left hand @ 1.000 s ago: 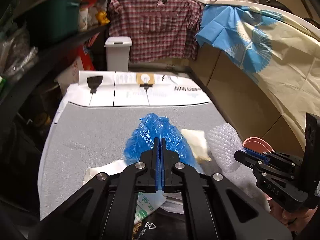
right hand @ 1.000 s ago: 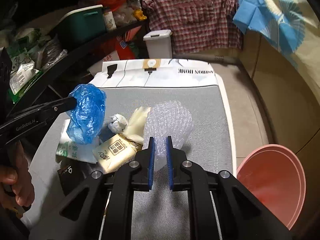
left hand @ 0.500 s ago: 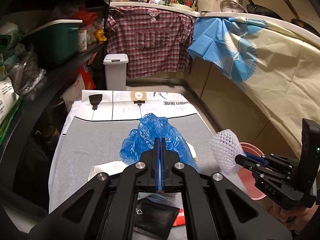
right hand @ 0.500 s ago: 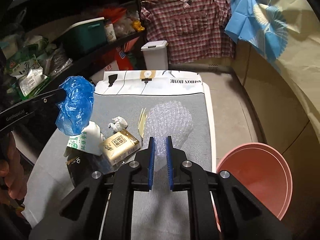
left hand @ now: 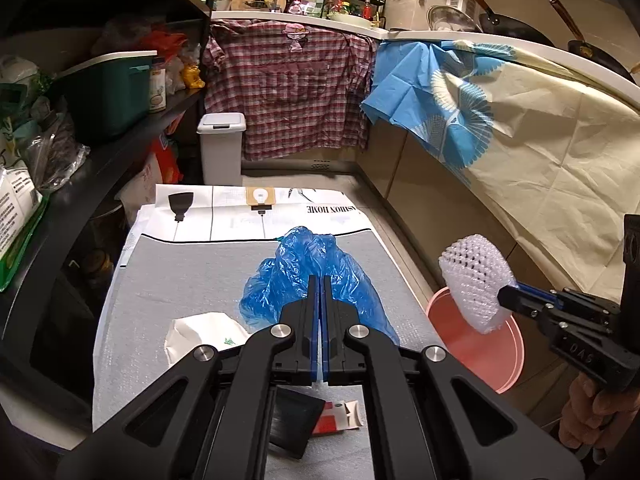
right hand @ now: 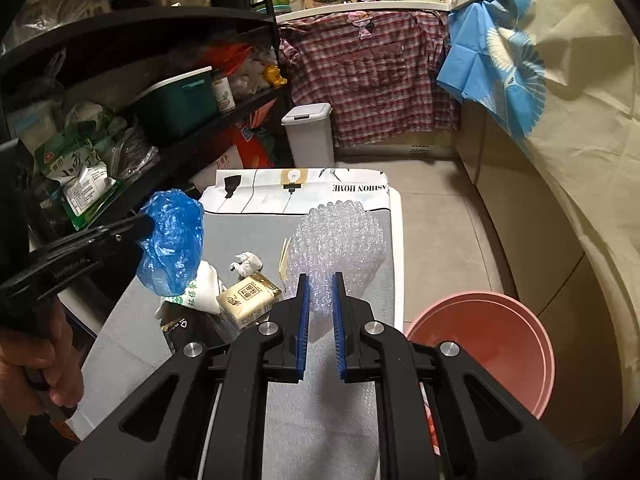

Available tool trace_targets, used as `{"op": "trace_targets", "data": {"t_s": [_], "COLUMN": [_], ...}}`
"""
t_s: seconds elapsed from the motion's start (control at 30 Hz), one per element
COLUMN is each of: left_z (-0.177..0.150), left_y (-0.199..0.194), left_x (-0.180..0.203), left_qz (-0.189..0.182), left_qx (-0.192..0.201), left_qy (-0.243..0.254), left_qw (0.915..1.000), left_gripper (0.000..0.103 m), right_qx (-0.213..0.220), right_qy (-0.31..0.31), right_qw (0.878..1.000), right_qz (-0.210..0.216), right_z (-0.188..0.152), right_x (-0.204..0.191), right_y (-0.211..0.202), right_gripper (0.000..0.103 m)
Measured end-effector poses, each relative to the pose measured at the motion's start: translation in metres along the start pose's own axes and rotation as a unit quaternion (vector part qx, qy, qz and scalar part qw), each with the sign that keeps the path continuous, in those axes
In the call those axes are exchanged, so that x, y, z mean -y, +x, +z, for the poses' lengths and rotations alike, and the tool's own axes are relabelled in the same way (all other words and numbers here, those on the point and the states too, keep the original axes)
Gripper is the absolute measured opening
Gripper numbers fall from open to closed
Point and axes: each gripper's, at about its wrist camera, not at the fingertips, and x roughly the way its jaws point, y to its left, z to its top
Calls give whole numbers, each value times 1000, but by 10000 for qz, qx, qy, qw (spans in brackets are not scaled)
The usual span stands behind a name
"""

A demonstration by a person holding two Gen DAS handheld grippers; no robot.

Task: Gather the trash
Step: 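Lift the blue bag with the left gripper while the right gripper carries the net over the bucket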

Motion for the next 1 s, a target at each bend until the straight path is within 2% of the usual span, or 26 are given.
{"op": "trace_targets", "data": {"t_s": [0.4,1.0], "left_z": [2,0], "left_y": [-4,8], "left_x": [15,53], "left_qz": [-139,-285], "left_qx": [36,-43], "left_qy": [76,319], "left_qw": [9999,9991], "left_gripper": [1,1], "right_qx": [211,340], "right_qy": [-133,114], "right_qw": [9996,9971], "right_qz": [-159,-664], "right_z": [7,-10], "right_x": [26,82], "right_y": [-40,-56], "right_gripper": [11,11]}}
